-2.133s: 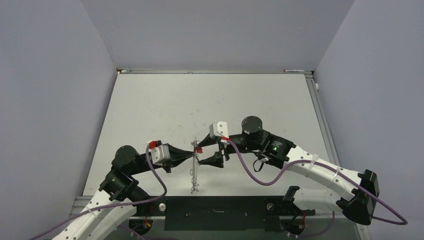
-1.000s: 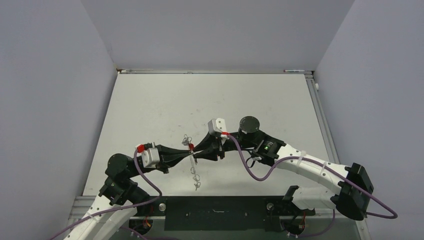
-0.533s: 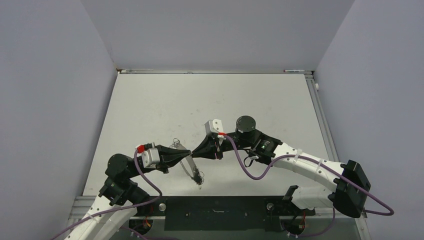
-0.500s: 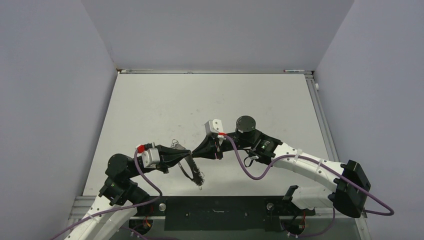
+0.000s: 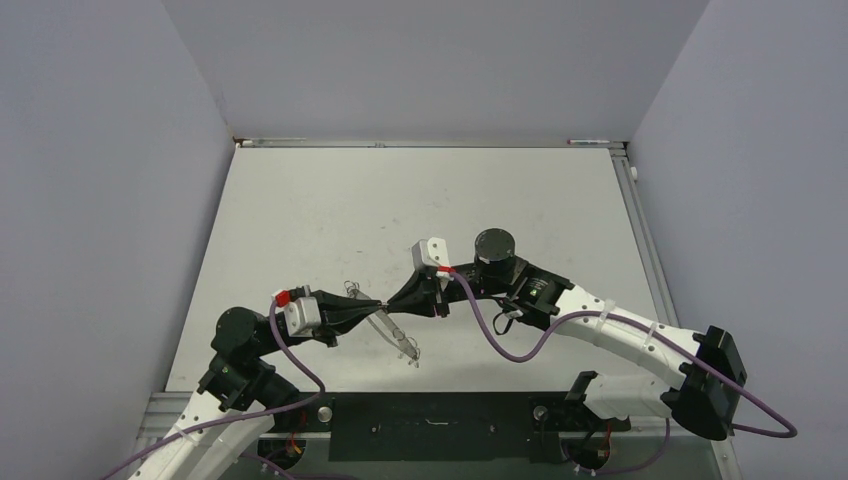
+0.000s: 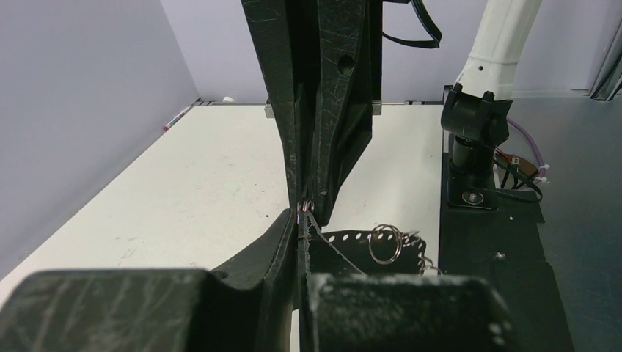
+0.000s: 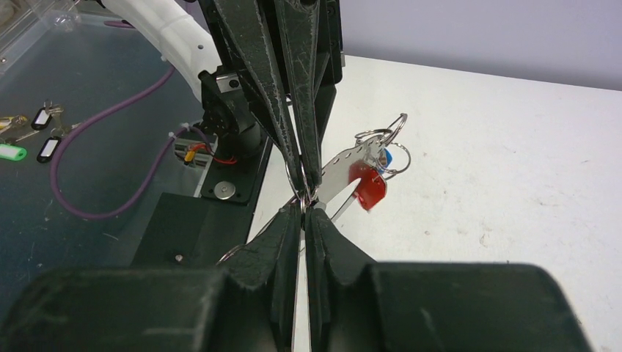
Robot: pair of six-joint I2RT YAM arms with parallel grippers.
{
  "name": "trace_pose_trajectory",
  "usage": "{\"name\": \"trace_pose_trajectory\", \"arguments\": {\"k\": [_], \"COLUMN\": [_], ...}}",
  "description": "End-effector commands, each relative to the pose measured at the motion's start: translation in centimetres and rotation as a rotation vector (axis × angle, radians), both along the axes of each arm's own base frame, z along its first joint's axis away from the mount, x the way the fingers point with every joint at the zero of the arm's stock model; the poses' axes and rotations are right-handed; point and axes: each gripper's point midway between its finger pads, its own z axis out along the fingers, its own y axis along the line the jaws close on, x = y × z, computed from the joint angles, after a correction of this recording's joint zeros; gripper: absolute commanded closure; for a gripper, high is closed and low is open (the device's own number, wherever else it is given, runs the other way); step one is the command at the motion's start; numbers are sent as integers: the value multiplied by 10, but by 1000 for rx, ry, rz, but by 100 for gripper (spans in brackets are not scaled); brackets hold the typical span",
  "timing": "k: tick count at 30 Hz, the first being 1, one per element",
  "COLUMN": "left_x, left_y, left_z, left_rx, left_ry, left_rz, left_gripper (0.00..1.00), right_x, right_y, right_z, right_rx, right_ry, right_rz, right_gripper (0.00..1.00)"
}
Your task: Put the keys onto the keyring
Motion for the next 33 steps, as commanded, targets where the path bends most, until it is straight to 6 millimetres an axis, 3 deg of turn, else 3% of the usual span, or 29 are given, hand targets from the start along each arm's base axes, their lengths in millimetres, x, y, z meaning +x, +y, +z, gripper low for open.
{"name": "trace_pose_trajectory", "arguments": {"k": [1,6,9,20,33], "left_x": [-1,-1,0,1,2], "left_y": [1,1,2,2,2], "left_z": [12,13,12,11,10], "left_rx": [-25,-26,-26,-23,-18], "left_ry": [-42,-43,-43,-40,-36], "left_rz": [0,7,10,15,22], "left_gripper": [100,100,100,100,100], "right_x": [2,0,0,-3,-4], "right_y": [0,4,6,10,16], "right_z": [33,29,27,25,26], "right_rx": [77,68,66,78,91], "right_ry": [-81,-74,-72,-56,-56], "right_rz": [5,30,38,70,96], "right_gripper": [89,74,71,71,79]}}
